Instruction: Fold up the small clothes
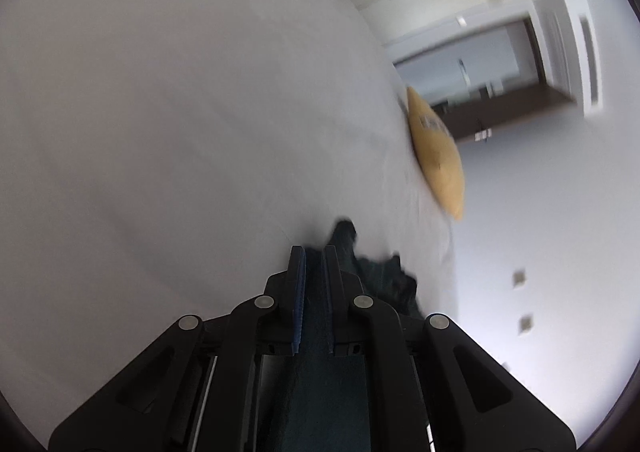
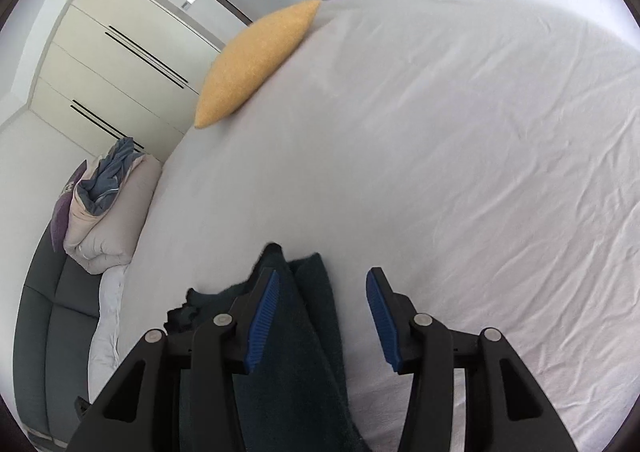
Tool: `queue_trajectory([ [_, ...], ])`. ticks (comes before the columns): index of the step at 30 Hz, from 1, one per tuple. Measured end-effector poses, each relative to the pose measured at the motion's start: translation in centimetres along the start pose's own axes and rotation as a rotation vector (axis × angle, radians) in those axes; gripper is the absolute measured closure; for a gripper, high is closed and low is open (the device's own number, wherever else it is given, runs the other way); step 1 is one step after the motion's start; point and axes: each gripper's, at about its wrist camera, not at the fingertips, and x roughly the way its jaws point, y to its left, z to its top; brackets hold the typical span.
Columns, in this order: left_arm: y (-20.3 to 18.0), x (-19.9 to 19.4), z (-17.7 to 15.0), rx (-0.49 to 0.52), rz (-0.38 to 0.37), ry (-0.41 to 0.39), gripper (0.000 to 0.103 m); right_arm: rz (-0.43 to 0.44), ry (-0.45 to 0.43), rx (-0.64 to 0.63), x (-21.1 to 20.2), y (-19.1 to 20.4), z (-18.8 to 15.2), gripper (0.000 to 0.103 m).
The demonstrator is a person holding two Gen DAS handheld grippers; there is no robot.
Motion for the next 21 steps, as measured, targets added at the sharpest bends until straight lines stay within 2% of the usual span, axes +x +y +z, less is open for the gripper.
queue_trajectory([
  [3, -3.6, 1.2, -2.3, 0.159, 0.03, 0.047, 0.095, 0.031, 0.011, -0.129, -0.7, 2.9, -0.8, 0.053],
  [5, -5.3, 2.7, -4.0, 0.258, 0.114, 0.08, 0.095, 0.006, 0.043, -0.287, -0.3, 5.8, -2.3, 0.053],
  [6, -5.4, 2.8, -4.8, 0.274, 0.135, 0.083, 0.095, -0.011, 0.05, -0.327, -0.2, 6.5, -2.9, 0.053],
  [9, -4.9, 3.0, -6.5, 0.256, 0.135, 0.098, 0.095, -0.017, 0.065, -0.319, -0.2, 6.7, -3.8, 0.053],
  [10, -4.6, 2.9, -7.1, 0.271, 0.163, 0.101, 0.095, -0.023, 0.069, -0.312, -0.4, 6.2, -3.9, 0.053],
  [13, -4.7, 4.1, -7.2, 0.292, 0.208, 0.101, 0.095, -0.094, 0.056, -0.361, -1.3, 5.6, -4.7, 0.053],
  [15, -3.2, 3.2, -6.9, 0.281, 0.214, 0.097, 0.095, -0.12, 0.046, -0.37, -2.2, 4.8, -5.1, 0.049],
  [17, -2.5, 2.6, -7.5, 0.268, 0.213, 0.094, 0.095, -0.114, 0.05, -0.343, -2.9, 3.9, -5.6, 0.045],
  [21, -1.5, 2.3, -9.2, 0.271, 0.199, 0.126, 0.095, -0.069, 0.087, -0.298, -3.6, 2.0, -6.8, 0.045],
])
